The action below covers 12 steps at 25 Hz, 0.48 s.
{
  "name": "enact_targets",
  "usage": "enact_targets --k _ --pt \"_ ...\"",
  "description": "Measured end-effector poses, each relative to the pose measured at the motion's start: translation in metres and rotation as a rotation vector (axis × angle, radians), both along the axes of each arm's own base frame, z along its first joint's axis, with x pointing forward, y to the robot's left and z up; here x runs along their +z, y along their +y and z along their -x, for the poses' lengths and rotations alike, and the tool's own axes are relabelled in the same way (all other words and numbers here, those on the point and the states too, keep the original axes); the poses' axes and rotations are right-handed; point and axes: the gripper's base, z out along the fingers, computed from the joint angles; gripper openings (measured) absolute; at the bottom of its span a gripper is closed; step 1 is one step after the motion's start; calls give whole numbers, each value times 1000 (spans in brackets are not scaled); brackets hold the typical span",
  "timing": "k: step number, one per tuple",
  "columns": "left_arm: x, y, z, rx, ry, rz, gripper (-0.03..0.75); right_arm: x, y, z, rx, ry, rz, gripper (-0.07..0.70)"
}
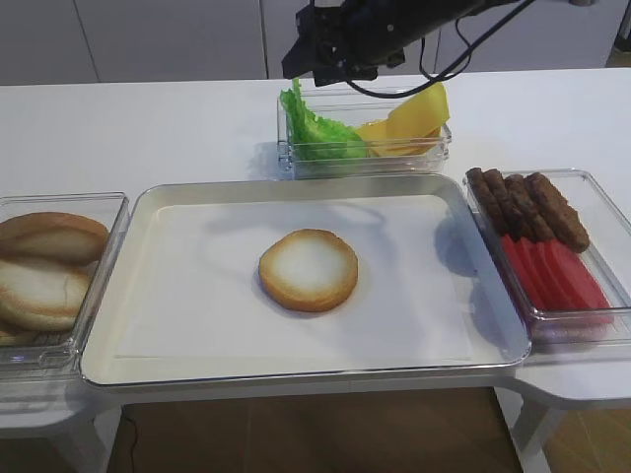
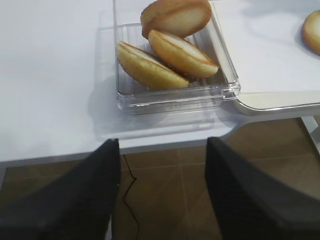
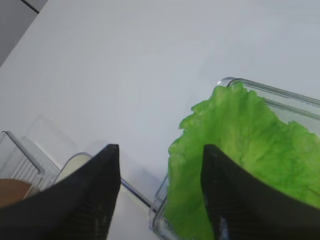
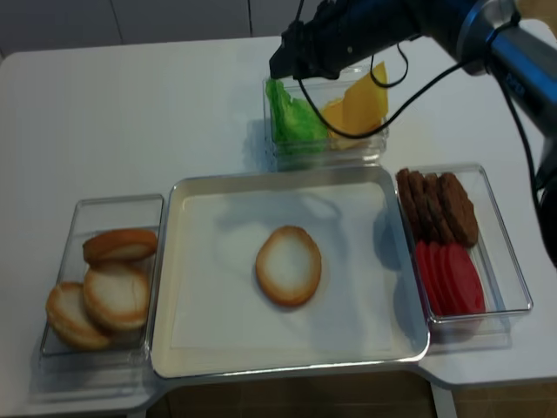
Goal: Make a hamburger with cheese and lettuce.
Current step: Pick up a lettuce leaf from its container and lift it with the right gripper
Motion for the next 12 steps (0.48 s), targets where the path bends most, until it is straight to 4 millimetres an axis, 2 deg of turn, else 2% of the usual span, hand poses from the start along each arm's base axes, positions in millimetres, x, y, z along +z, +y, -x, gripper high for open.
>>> enact_targets --k 7,12 --pt "0 0 0 0 0 0 405 -19 11 -6 -14 -22 17 394" --pt "0 0 0 0 0 0 405 -31 11 -12 -35 -14 24 394"
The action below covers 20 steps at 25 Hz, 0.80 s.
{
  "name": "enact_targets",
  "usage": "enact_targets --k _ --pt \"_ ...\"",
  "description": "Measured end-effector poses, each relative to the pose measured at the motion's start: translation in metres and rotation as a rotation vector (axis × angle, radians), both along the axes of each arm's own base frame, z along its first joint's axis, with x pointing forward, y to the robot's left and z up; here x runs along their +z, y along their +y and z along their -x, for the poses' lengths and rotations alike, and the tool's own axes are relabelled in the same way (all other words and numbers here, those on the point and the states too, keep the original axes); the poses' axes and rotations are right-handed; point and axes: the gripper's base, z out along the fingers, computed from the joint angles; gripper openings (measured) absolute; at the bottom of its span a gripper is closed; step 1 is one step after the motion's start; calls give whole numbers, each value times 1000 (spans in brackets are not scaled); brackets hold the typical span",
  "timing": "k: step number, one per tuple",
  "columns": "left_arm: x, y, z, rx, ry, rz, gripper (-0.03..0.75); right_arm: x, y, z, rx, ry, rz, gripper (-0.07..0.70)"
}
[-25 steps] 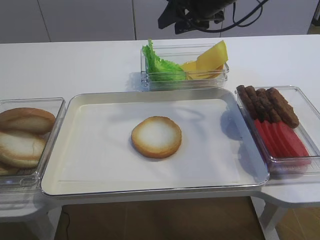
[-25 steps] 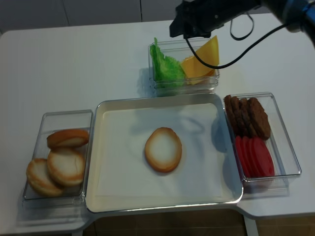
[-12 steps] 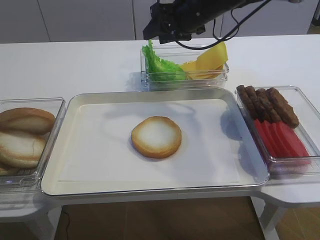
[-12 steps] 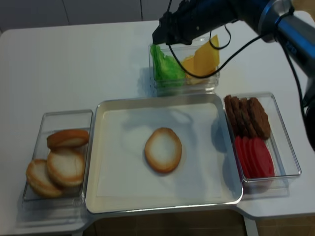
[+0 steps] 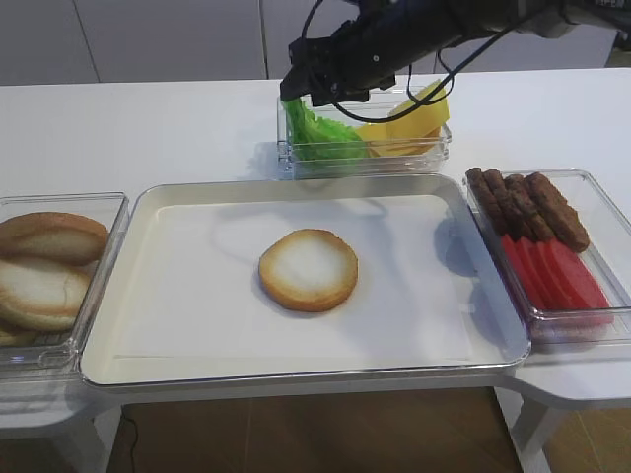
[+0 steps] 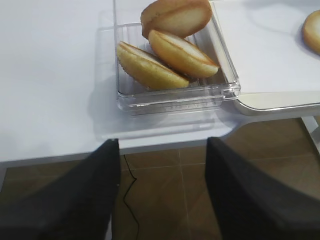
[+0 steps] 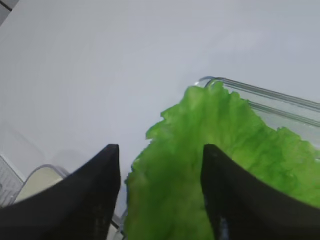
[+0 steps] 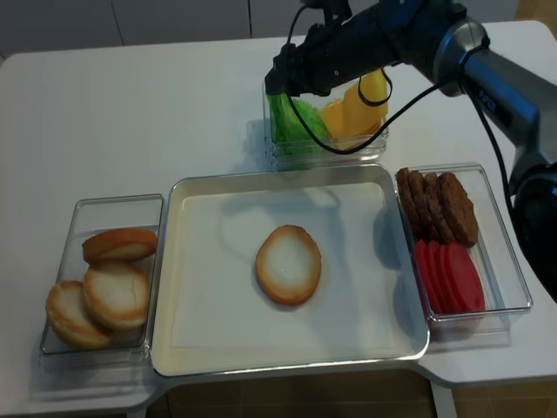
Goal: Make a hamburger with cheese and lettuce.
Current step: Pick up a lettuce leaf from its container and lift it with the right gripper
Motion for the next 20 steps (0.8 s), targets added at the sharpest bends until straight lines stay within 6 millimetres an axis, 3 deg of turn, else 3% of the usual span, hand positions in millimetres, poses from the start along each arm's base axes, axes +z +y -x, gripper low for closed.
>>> enact_targets --k 20 --pt "0 0 0 0 0 0 405 -9 -2 0 20 4 57 373"
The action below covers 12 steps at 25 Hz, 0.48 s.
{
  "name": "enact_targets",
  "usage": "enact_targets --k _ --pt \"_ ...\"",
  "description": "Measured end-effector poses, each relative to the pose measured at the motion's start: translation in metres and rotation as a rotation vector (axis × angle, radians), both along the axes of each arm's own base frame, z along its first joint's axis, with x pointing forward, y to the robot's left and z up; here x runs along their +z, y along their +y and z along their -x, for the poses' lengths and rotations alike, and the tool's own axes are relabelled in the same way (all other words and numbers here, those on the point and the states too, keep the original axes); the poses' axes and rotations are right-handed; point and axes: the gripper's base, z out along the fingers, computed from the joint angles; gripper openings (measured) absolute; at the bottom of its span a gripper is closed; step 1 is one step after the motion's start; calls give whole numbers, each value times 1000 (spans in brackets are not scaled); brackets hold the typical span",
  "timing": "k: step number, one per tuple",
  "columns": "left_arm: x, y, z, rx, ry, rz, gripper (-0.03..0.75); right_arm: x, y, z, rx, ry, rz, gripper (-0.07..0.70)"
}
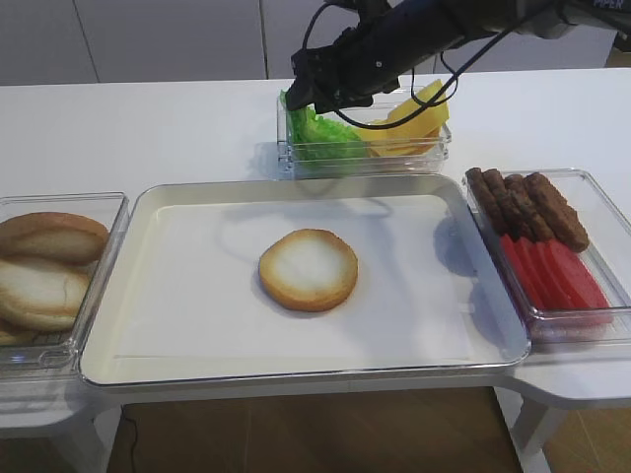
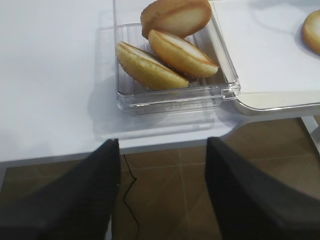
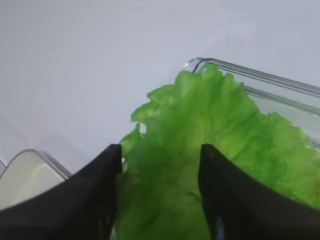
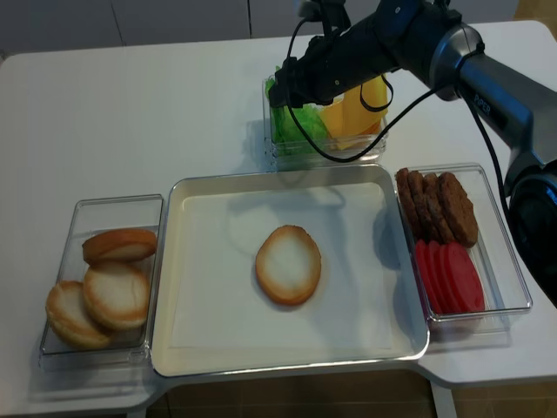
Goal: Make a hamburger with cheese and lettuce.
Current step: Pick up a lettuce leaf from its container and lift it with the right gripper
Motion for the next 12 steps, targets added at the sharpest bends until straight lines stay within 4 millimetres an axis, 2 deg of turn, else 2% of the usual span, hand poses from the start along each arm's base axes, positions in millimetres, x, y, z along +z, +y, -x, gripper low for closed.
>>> enact_targets --k 4,12 --pt "0 0 0 0 0 0 405 0 0 0 -3 11 -3 341" --pt "0 0 0 0 0 0 405 5 0 2 7 13 -6 327"
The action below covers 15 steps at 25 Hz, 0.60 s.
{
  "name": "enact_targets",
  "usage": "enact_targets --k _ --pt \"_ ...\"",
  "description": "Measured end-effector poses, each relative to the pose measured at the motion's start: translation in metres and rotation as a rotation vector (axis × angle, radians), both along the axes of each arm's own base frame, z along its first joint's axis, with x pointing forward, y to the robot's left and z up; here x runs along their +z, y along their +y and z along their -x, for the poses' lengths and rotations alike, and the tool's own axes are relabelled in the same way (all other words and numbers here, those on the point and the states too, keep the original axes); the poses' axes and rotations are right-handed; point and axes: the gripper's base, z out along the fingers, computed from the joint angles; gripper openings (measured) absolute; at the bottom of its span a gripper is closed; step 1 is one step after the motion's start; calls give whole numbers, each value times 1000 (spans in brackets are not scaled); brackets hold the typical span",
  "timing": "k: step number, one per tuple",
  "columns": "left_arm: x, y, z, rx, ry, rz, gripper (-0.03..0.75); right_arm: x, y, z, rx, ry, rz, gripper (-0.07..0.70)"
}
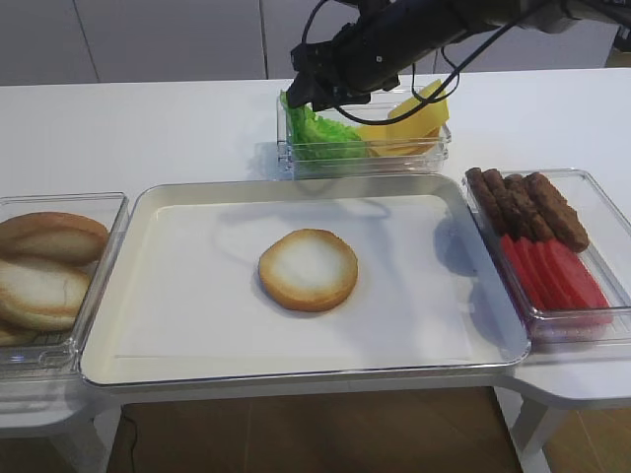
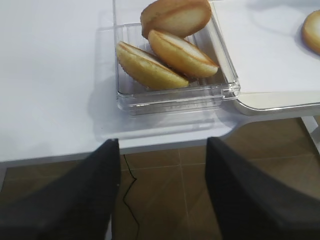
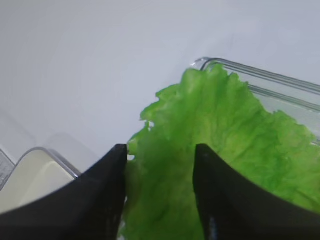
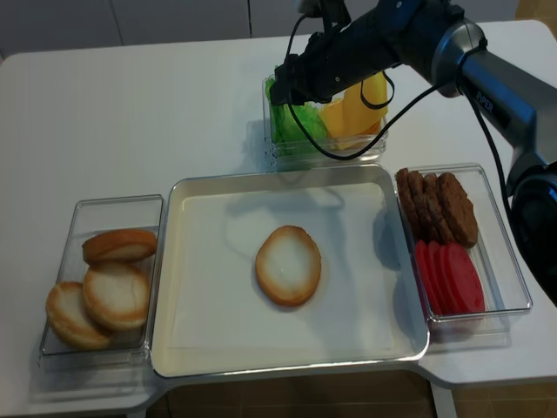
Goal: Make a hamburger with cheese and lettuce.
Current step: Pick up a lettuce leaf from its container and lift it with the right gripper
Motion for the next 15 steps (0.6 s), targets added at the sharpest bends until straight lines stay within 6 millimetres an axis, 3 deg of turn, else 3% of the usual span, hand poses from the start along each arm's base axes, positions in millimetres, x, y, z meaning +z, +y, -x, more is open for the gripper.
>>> enact_targets --k 10,15 --pt "0 0 0 0 0 0 405 -1 0 1 10 14 12 82" --pt "0 0 0 0 0 0 405 -1 0 1 10 13 13 13"
